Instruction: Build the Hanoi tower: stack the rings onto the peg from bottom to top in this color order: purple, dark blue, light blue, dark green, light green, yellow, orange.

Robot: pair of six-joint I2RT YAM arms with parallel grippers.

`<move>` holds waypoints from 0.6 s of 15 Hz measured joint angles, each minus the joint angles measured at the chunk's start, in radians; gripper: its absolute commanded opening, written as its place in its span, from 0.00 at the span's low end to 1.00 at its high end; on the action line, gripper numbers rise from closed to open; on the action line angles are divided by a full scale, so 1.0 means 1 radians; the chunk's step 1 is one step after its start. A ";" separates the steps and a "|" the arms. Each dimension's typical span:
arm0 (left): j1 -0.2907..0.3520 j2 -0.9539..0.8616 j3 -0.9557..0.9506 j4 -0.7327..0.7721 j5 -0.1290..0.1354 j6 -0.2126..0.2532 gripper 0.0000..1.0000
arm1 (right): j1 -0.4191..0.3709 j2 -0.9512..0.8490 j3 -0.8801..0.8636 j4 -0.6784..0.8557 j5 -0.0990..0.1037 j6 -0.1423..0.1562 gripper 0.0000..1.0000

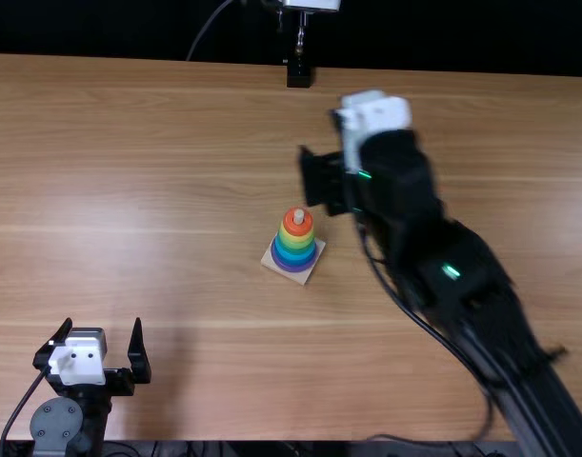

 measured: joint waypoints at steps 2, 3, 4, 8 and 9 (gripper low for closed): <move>0.000 0.000 0.000 0.000 0.000 0.000 1.00 | -0.163 -0.263 -0.208 0.111 -0.006 -0.037 1.00; 0.000 0.000 0.000 0.000 0.000 0.000 1.00 | -0.228 -0.359 -0.295 0.131 -0.035 -0.055 1.00; 0.000 0.000 0.000 0.000 0.000 0.000 1.00 | -0.285 -0.443 -0.387 0.146 -0.087 -0.067 1.00; 0.000 0.000 0.000 0.000 0.000 0.000 1.00 | -0.471 -0.791 -0.718 0.152 -0.190 -0.079 1.00; 0.000 0.000 0.000 0.000 0.000 0.000 1.00 | -0.478 -0.895 -0.789 0.149 -0.197 -0.081 1.00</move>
